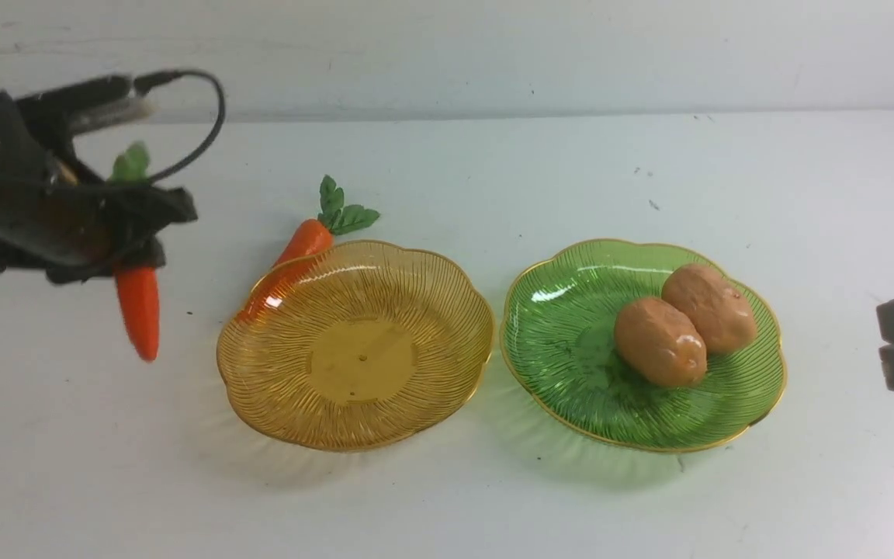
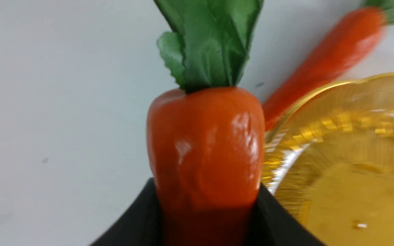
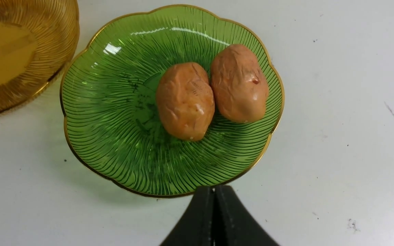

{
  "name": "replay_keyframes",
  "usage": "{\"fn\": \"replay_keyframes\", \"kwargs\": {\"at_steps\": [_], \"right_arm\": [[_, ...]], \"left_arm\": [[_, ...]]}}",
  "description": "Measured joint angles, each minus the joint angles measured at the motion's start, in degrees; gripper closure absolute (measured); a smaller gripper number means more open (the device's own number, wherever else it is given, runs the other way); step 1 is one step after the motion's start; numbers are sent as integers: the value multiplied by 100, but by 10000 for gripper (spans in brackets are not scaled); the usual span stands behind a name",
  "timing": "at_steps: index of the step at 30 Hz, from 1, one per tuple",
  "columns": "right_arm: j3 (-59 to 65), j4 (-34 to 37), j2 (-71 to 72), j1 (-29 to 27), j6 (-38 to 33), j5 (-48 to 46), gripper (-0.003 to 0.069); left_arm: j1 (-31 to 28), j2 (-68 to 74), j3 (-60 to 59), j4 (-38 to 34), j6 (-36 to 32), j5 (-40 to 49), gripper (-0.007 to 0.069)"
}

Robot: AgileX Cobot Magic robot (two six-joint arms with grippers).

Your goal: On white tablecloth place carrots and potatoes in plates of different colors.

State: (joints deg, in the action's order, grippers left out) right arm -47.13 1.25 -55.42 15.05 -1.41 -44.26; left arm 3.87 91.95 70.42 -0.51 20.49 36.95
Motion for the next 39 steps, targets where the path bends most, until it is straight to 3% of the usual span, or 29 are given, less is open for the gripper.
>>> {"fn": "replay_keyframes", "kwargs": {"at_steps": [5, 9, 13, 16, 20, 23, 24, 26, 27, 29, 30, 31, 35, 39], "right_arm": [[0, 5, 0, 0, 0, 0, 674], [0, 10, 0, 0, 0, 0, 674], [0, 10, 0, 0, 0, 0, 674], [0, 5, 0, 0, 0, 6, 674], [0, 5, 0, 0, 0, 6, 674], [0, 5, 0, 0, 0, 6, 674], [0, 5, 0, 0, 0, 6, 674], [0, 5, 0, 0, 0, 6, 674], [0, 5, 0, 0, 0, 6, 674], [0, 5, 0, 0, 0, 6, 674], [0, 5, 0, 0, 0, 6, 674], [0, 5, 0, 0, 0, 6, 674], [0, 5, 0, 0, 0, 1, 674], [0, -1, 0, 0, 0, -111, 674]], "left_arm": [[827, 480, 591, -866, -1047, 11, 364], [1196, 1070, 848, -1076, -1366, -38, 300], [1236, 1569, 1147, -1081, -1399, -4, 85], [1222, 1591, 1250, -1076, -1399, 54, -11], [1129, 1591, 1532, -1058, -1412, 106, -57], [901, 1650, 1855, -1072, -1412, 186, -8], [783, 1751, 2091, -1076, -1412, 254, 50], [532, 2014, 2562, -1076, -1487, 520, 221], [388, 2337, 3069, -1061, -1702, 905, 389], [294, 2606, 3474, -1037, -1928, 1238, 494], [246, 2962, 4000, -1016, -2414, 1688, 571], [246, 3172, 4304, -1015, -2661, 1947, 595], [308, 3763, 5144, -1029, -3012, 2576, 578], [321, 4083, 5437, -1029, -2889, 2549, 383]]}}
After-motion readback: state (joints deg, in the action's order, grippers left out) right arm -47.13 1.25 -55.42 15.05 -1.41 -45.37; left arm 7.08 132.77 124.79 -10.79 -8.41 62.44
